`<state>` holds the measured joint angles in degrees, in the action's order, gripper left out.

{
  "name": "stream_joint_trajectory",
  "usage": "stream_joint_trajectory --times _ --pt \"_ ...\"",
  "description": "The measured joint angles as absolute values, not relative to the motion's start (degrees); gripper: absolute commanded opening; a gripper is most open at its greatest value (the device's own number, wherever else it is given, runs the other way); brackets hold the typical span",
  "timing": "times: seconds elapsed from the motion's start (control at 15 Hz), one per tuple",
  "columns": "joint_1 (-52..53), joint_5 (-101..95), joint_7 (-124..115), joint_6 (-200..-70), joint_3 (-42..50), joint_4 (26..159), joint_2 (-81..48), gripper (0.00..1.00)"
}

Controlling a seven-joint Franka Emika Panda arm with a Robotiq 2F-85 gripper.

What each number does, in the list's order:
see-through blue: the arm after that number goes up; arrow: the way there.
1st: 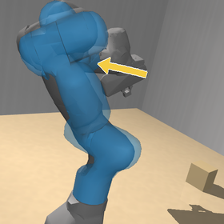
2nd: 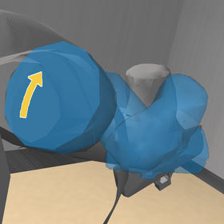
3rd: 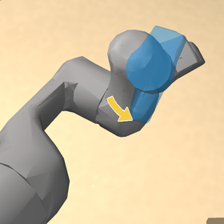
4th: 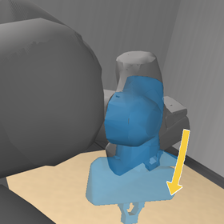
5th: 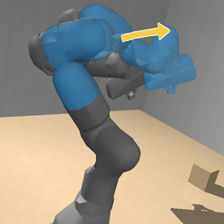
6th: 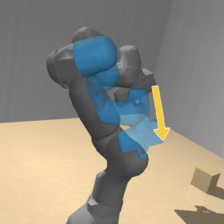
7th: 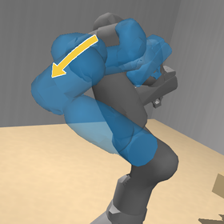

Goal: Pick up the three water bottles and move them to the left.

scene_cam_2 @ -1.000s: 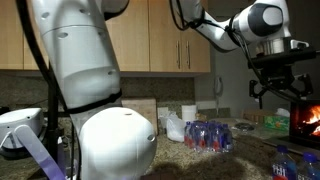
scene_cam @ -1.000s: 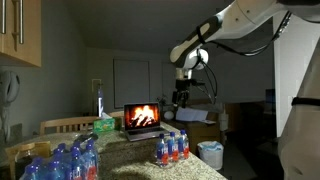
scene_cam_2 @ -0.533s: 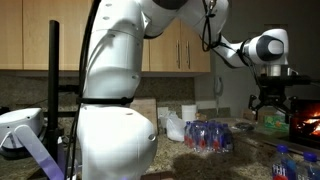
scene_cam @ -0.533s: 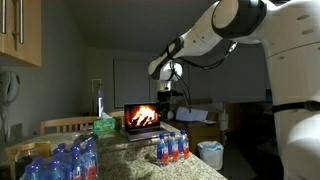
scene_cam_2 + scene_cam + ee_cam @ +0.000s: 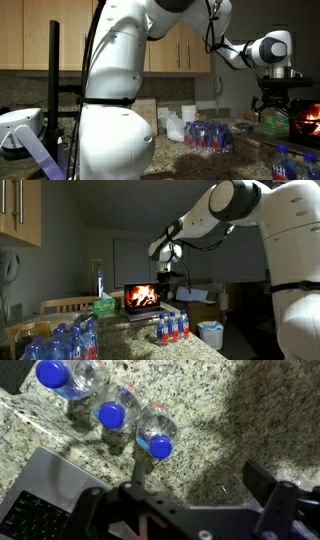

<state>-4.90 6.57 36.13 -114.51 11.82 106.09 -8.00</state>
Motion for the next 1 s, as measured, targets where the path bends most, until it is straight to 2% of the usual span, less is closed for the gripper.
stream_joint_trajectory --times 0.53,0.73,1.0 --pt "-6.0 11.3 31.3 -139.4 6.8 116.2 -11.2 1.0" --pt "-5.9 10.4 27.3 -138.4 5.7 115.7 -12.9 1.0" --pt "-6.0 8.0 20.6 -130.0 5.8 112.2 -13.1 1.0"
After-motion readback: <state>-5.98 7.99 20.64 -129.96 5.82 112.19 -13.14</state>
